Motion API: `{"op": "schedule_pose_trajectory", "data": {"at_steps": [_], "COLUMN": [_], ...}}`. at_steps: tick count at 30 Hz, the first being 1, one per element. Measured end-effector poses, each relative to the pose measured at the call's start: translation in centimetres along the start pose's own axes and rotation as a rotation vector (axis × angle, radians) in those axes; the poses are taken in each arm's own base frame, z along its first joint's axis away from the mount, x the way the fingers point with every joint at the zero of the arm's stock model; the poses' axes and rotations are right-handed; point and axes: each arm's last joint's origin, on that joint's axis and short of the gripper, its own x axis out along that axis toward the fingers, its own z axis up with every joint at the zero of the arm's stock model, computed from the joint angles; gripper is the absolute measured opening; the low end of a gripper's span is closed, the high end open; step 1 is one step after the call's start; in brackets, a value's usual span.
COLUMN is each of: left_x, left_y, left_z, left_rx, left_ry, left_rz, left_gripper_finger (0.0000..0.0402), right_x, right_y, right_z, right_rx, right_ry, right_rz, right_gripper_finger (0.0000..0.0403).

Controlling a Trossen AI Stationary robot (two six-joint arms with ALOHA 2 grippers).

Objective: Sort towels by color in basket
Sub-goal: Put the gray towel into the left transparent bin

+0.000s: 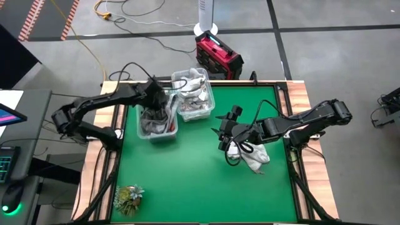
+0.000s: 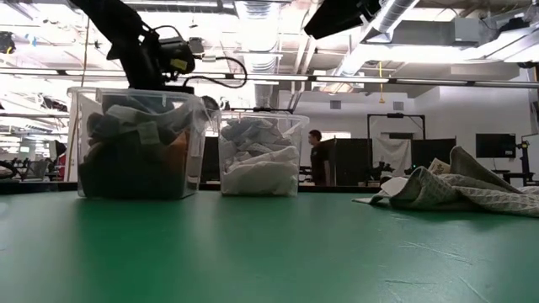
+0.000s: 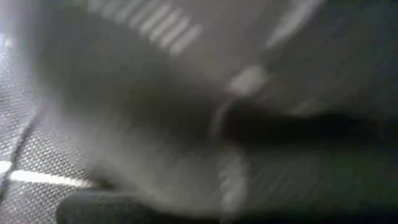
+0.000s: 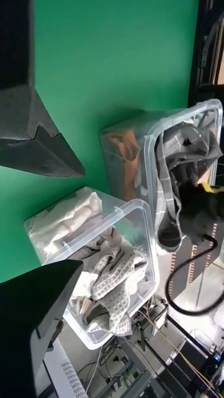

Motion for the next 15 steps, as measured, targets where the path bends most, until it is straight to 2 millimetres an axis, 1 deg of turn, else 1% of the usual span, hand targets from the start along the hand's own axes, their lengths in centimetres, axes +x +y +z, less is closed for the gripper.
{"op": "schedule_pose_trajectory", "data": {"at_steps": [3,5,7,11,15], "left_x": [1.3,2.1,2.5,2.0,1.1], "left_y": [-0.3,-0.3,-0.2,-0.2,-1.1], "left_z": [-0.6,-1.0,-1.0,-0.7,0.1], "left_rx": [0.058,0.09,0.101,0.135,0.22], "left_ry": [0.034,0.084,0.136,0.15,0.159], "left_rz": [0.017,0.08,0.166,0.287,0.433], "left_gripper_finger": [0.0005,0.0005,0.0005,0.0001,0.0001], "right_x": [0.0,0.0,0.0,0.0,0.0], "right_y": [0.0,0.0,0.0,0.0,0.0], "right_z": [0.0,0.0,0.0,0.0,0.0], "right_rx": [0.001,0.0,0.0,-0.007,-0.008], "right_ry": [0.0,0.0,0.001,0.001,0.001], "right_rz": [0.0,0.0,0.0,-0.001,-0.001], "right_gripper_finger": [0.026,0.026,0.026,0.026,0.026]}}
